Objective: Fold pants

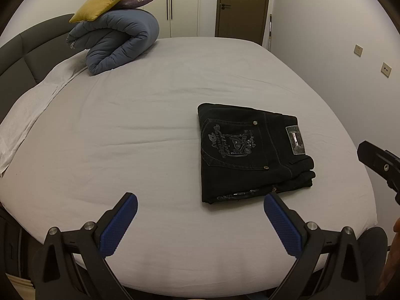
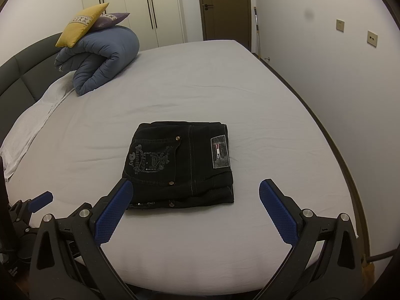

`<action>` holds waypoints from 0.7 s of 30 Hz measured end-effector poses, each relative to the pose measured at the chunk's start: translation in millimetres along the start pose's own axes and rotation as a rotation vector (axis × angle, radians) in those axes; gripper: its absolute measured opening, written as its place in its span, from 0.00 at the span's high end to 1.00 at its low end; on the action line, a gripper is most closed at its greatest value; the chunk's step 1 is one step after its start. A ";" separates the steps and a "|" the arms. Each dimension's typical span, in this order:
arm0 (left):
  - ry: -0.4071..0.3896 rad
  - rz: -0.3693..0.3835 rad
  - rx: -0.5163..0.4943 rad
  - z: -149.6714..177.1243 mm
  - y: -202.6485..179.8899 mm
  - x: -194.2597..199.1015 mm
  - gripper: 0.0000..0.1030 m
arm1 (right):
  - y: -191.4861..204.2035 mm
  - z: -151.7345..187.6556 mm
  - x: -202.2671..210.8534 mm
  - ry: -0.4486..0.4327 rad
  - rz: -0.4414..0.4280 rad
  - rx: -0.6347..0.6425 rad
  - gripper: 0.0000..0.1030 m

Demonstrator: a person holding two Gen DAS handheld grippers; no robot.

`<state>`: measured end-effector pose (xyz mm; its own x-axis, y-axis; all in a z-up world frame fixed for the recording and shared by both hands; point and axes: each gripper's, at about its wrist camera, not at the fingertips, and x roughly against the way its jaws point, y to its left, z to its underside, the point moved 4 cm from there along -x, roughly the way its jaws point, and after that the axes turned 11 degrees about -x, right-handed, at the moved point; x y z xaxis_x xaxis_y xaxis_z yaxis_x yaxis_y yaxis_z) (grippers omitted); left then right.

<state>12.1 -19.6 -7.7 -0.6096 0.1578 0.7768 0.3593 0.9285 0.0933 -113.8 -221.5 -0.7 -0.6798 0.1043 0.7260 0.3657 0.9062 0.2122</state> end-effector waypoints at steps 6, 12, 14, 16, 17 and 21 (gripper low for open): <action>0.000 -0.001 -0.002 0.5 -2.2 1.1 0.00 | 0.4 1.2 -0.6 0.001 0.000 -0.001 0.00; 0.002 -0.003 -0.004 0.9 -2.6 1.1 0.00 | 0.3 1.2 -0.7 0.002 0.001 -0.002 0.00; 0.002 -0.002 -0.002 1.1 -2.8 1.1 0.00 | 0.5 1.3 -0.5 0.002 0.000 -0.002 0.00; 0.003 -0.002 -0.002 1.3 -2.7 1.0 0.00 | 0.7 1.4 -0.6 0.002 0.001 0.000 0.00; 0.003 -0.001 -0.003 1.7 -2.5 0.9 0.00 | 1.5 3.1 0.1 0.001 0.002 -0.001 0.00; 0.005 0.002 -0.002 3.4 -2.6 1.0 0.00 | 2.0 4.6 -0.3 0.002 0.003 -0.002 0.00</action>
<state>8.2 -20.7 -9.3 -0.6051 0.1583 0.7803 0.3619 0.9276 0.0925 -115.8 -217.9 -3.5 -0.6773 0.1062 0.7280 0.3688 0.9052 0.2111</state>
